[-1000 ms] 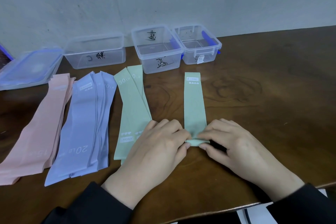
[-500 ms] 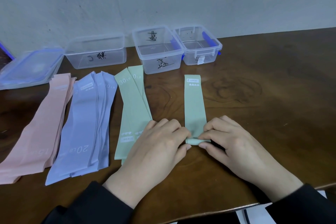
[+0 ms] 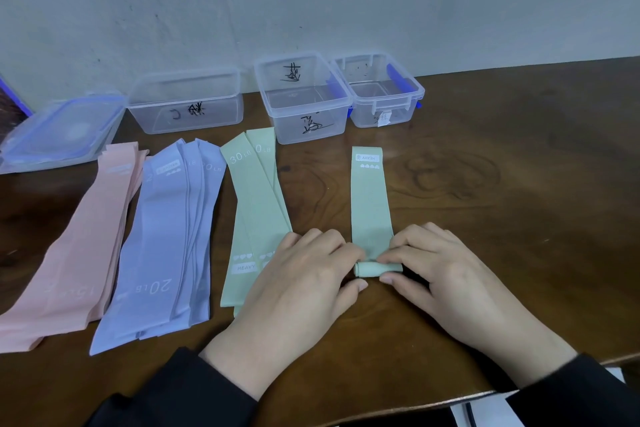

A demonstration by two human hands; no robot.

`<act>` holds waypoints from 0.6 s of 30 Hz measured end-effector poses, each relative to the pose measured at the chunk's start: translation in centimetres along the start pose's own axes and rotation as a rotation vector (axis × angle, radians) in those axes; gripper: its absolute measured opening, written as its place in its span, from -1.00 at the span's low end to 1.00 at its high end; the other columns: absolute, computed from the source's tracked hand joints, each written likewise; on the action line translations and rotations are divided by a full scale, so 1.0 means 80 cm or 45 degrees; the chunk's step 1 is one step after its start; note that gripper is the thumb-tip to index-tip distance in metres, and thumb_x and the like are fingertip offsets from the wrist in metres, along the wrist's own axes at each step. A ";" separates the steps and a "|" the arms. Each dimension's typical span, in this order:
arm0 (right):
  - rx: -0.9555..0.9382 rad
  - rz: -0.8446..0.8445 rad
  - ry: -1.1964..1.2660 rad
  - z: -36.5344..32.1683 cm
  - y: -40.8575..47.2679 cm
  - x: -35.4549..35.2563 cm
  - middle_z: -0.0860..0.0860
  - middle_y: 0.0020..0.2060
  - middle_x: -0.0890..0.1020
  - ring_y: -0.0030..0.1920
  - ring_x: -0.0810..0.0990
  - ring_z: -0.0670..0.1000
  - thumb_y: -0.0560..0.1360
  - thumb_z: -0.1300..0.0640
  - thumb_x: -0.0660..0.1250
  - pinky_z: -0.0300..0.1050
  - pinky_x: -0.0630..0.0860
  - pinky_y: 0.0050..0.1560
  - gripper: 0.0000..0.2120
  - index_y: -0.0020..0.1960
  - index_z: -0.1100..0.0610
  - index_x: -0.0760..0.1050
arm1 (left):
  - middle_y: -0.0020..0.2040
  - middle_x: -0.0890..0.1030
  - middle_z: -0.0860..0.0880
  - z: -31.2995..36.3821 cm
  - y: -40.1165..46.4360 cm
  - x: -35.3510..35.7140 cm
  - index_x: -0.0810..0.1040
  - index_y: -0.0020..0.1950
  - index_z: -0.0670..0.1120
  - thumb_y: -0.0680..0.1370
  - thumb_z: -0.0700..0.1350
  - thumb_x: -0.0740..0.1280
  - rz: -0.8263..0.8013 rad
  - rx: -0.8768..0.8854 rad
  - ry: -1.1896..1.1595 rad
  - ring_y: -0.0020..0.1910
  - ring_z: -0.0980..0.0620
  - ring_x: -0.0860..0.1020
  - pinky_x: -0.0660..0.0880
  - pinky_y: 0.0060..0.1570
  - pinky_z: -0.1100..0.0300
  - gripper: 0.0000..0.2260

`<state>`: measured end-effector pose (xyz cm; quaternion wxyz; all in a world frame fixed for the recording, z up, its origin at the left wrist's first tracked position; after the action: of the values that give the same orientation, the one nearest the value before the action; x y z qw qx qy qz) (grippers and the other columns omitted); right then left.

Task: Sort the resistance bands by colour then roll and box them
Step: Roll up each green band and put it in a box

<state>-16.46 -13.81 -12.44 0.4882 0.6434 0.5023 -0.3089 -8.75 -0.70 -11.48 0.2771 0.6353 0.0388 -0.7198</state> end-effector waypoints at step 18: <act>-0.011 -0.018 -0.003 -0.002 -0.001 0.001 -0.27 0.04 0.52 0.03 0.47 -0.15 0.62 -0.12 0.26 -0.07 0.51 -0.02 -0.76 0.17 -0.08 0.63 | 0.00 0.52 0.18 0.000 0.000 0.000 0.53 0.17 0.11 0.59 0.18 0.21 -0.014 -0.010 -0.013 -0.03 0.15 0.44 0.46 0.03 0.15 -0.75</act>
<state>-16.55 -13.67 -12.47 0.4894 0.6372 0.5077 -0.3109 -8.78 -0.71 -11.48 0.2758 0.6303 0.0439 -0.7244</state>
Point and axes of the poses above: each hand's wrist, its own y-axis towards the middle knuckle, its own x-axis out of the palm, z = x × y, the point moved 8 cm from there along y, towards the middle knuckle
